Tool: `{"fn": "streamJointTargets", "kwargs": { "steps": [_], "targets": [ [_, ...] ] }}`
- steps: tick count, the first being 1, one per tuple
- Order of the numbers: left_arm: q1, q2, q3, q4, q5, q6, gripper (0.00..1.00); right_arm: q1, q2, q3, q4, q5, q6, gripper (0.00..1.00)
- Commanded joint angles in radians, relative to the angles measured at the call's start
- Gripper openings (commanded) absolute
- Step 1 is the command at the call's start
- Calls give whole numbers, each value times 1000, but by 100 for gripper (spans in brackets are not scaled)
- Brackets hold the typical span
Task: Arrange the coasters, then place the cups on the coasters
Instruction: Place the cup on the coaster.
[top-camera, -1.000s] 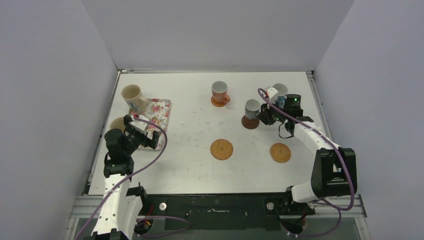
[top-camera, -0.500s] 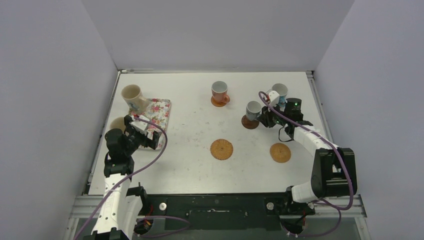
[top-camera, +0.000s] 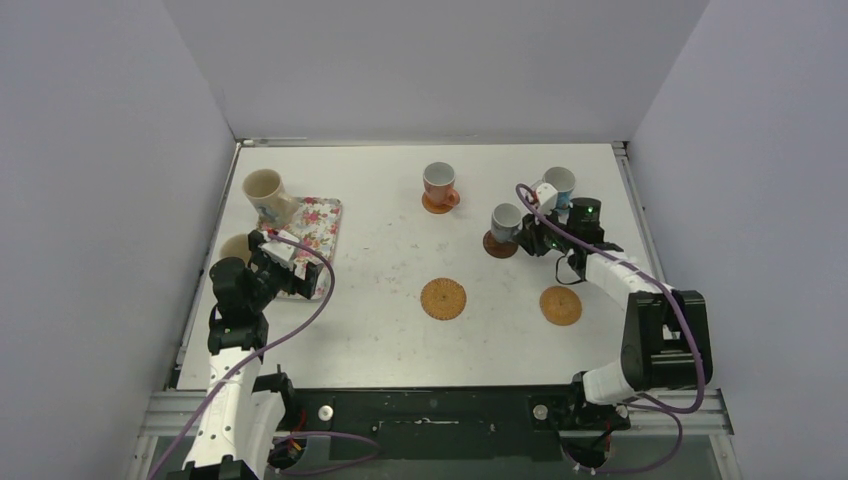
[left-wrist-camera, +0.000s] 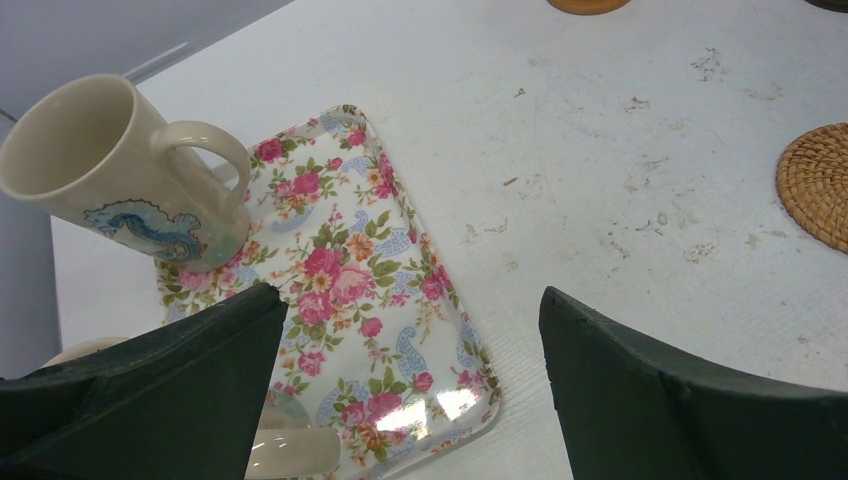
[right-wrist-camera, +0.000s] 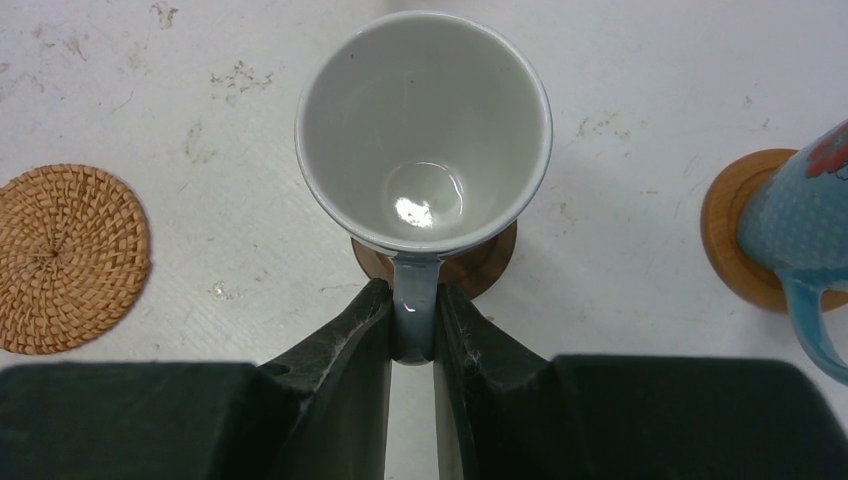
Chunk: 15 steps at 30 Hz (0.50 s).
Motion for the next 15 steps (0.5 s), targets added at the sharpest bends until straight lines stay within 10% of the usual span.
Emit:
{"fn": "streamJointTargets", "kwargs": {
  "steps": [1,15],
  "targets": [
    [6,-1,-2,41,4,8,97,-8,22,13,100,-40,-9,0],
    [6,-5,-3,39,8,10,97,-7,87,33,89,-42,-10,0]
  ]
}}
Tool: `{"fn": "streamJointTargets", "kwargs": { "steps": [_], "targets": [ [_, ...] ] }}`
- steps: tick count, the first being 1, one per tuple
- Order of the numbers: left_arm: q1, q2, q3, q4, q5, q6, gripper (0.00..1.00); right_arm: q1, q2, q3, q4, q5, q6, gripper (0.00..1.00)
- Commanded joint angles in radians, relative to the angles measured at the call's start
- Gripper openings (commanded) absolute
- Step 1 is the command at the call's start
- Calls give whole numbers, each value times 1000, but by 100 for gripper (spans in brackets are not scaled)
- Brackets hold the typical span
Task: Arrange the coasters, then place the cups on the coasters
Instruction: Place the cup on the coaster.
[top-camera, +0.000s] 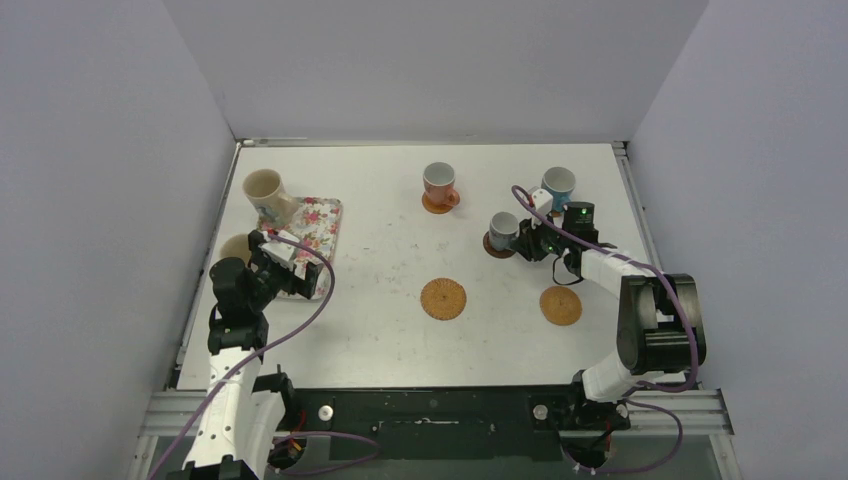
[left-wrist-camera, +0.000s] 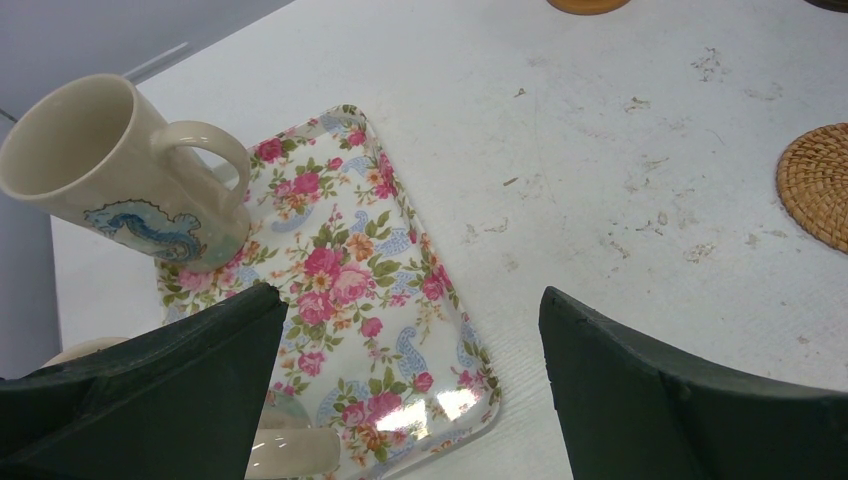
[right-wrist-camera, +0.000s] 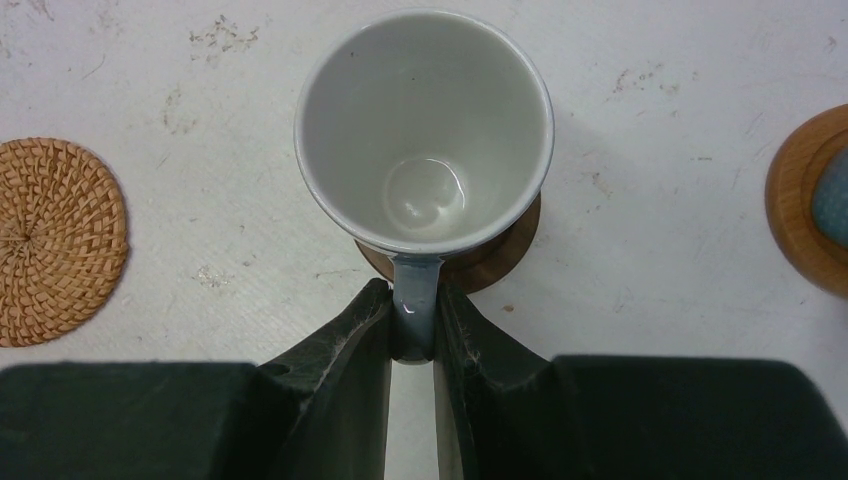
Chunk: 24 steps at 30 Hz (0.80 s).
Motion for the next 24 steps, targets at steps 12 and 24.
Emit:
{"fn": "streamJointTargets", "kwargs": {
  "steps": [12,24],
  "targets": [
    [6,-7,-3,39,11,10,97,-4,-14,36,59,-32,-24,0],
    [6,-12,-3,38,13,10,97,31,-6,37,33,37,-64,0]
  ]
}}
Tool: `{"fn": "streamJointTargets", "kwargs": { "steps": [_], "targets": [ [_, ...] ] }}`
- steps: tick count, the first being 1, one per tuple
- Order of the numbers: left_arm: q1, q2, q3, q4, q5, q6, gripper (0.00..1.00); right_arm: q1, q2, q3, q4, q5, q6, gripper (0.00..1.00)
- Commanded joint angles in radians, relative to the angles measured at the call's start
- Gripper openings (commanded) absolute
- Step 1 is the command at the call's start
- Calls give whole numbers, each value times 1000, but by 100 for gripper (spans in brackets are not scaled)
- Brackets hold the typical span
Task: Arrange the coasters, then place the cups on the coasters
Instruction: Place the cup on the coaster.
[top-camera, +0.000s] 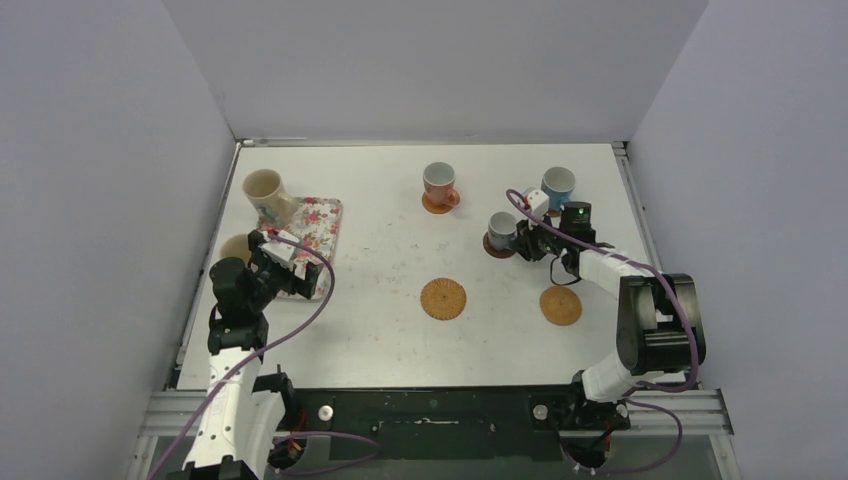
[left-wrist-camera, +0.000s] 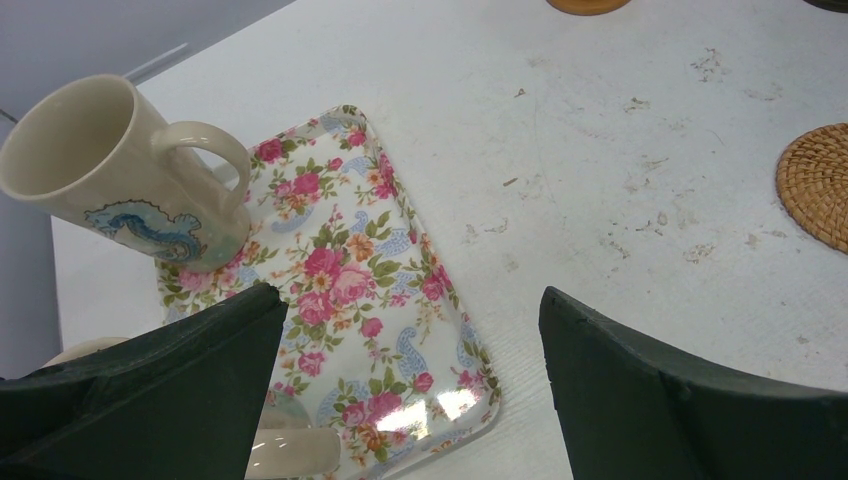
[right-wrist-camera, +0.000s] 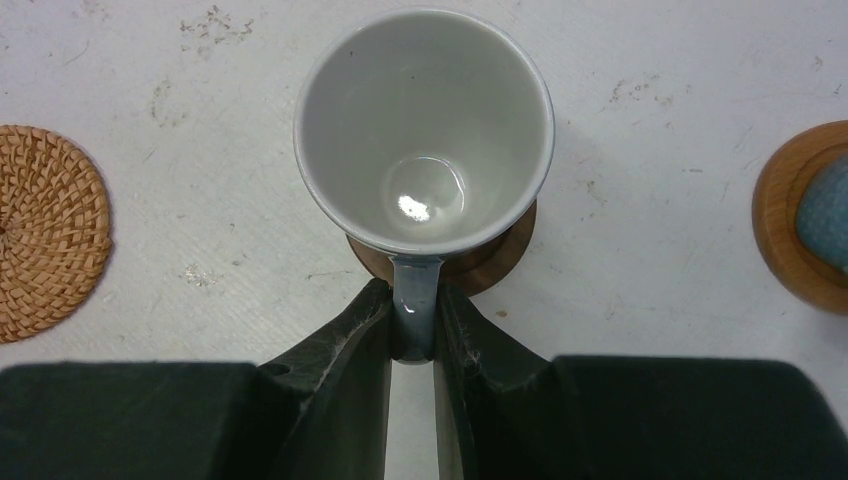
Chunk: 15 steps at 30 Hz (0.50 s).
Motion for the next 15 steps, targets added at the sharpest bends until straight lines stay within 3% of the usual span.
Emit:
{"fn": "streamJointTargets", "kwargs": {
  "steps": [1,15],
  "targets": [
    [6,-11,-3,38,13,9,97,10,-11,36,29,19,-28,0],
    [6,-11,-3,35,18,11,97,15,-28,26,27,48,-30,0]
  ]
}}
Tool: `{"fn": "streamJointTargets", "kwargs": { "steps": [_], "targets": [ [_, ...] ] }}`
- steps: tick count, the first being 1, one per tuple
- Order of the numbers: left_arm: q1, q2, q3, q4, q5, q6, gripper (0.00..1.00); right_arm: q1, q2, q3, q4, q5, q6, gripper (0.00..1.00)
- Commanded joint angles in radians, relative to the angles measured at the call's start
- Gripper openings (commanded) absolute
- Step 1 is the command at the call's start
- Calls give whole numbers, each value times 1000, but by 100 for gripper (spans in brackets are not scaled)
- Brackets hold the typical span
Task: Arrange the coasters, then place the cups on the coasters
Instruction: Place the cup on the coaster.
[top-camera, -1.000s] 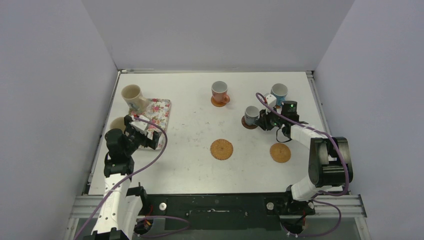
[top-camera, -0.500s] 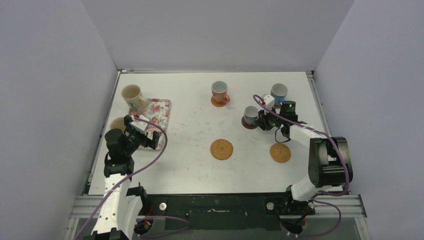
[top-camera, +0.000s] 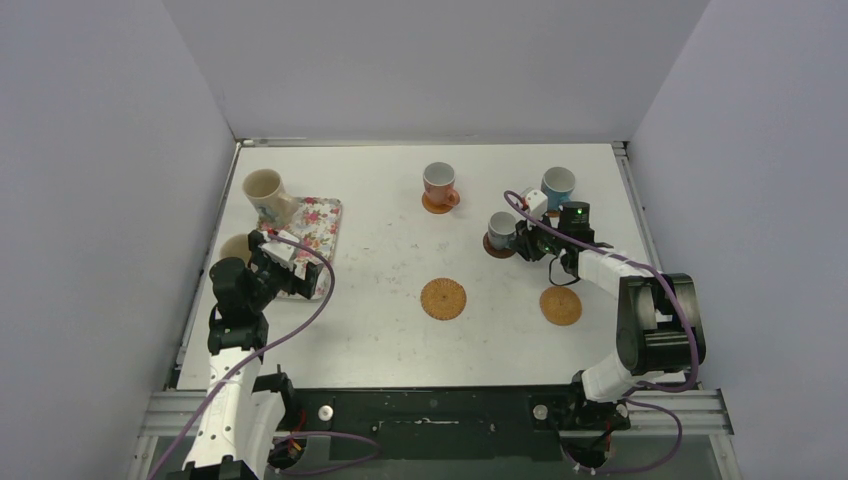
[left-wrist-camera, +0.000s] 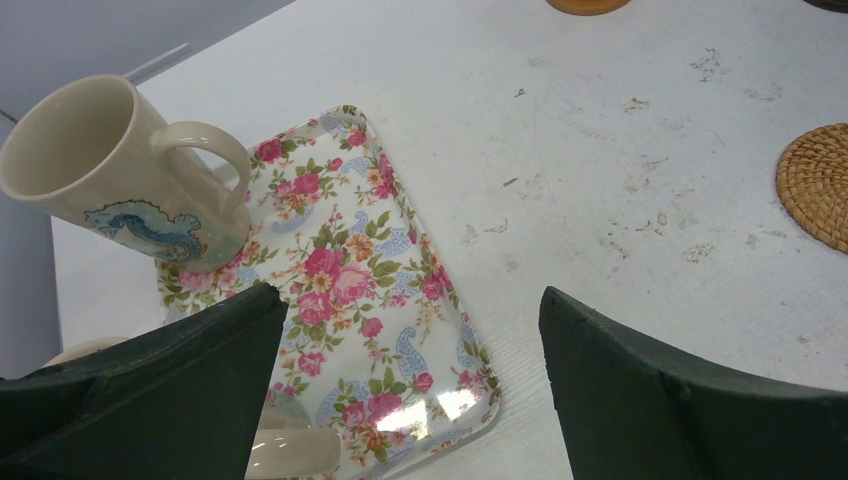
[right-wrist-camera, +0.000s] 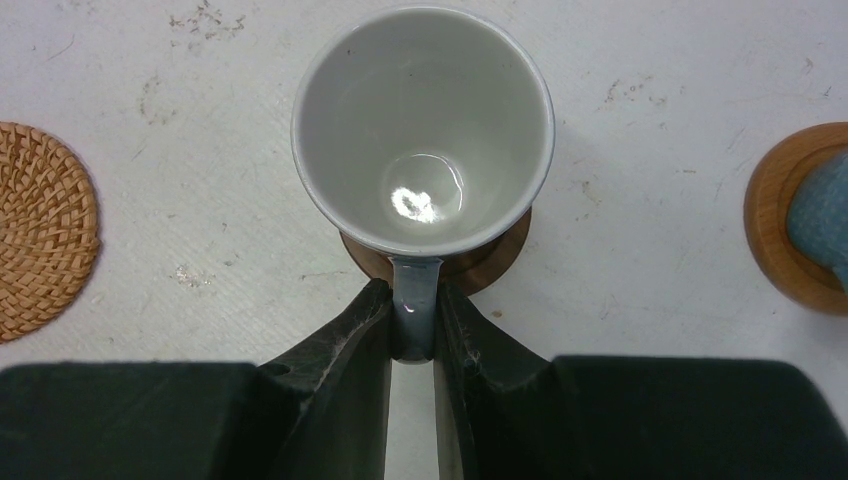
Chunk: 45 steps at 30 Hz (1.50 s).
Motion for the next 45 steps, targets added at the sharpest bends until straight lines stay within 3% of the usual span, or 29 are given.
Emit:
{"fn": "streamJointTargets", "kwargs": {
  "steps": [1,20,45],
  "targets": [
    [6,-11,-3,35,18,11,97,7,-30,26,28,23,-12,0],
    [6,-14,-3,33,18,13,97,5,-34,33,6,28,-10,0],
    [6,-20,-2,29,17,13,97,3,-55,36,-28,41,-22,8]
  ]
}}
